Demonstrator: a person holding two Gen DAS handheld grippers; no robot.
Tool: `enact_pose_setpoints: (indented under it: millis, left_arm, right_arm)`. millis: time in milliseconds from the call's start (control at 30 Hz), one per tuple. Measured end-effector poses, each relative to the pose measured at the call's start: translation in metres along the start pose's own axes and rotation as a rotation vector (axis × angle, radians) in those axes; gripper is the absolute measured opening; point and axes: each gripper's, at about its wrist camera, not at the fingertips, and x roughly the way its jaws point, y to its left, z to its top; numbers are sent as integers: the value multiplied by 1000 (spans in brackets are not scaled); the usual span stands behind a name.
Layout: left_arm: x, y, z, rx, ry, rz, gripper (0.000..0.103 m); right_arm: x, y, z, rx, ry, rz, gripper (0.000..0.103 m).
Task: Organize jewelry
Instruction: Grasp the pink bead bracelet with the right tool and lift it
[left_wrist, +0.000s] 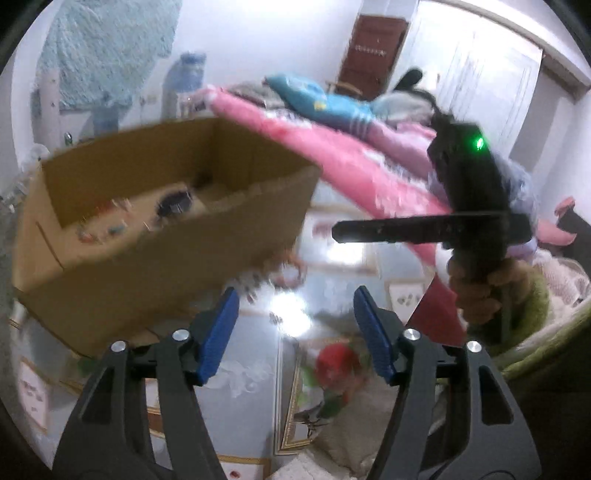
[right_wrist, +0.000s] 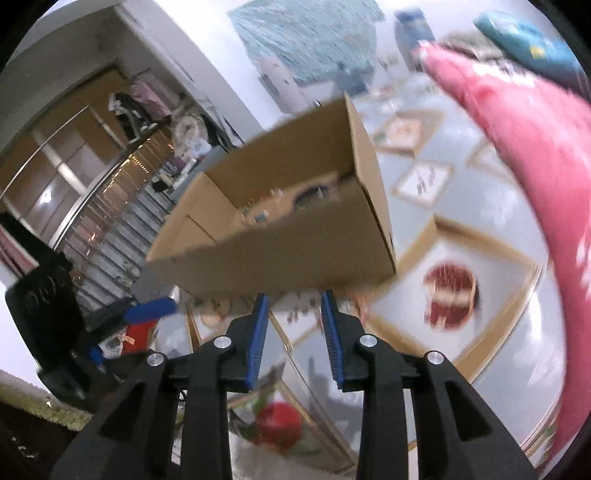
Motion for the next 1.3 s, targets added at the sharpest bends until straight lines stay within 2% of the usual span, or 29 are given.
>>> enact_pose_setpoints:
  millis: [133,300,400,633,800,1300]
  left_arm:
    - [45,4,-14,32,85,39,37]
    - [72,4,-17,76,123,65,28]
    - [85,2,-20,105,161,89,18]
    - [92,0,-20,129,135,105,5]
    - [92,-4,-21,159,126,123,2]
    - [58,10,-20,54,70,156,0]
  right_arm:
    - [15,-5,-13,33,43,0,30]
    - [22,-6,-15,30,51,-1,30]
    - [24,-8,-14,28,53,-5,30]
    - [28,-14,-16,39,64,-10,30]
    - [28,-17,-15,46,59,-12,30]
    - [20,-20,-13,34,37,-28,30]
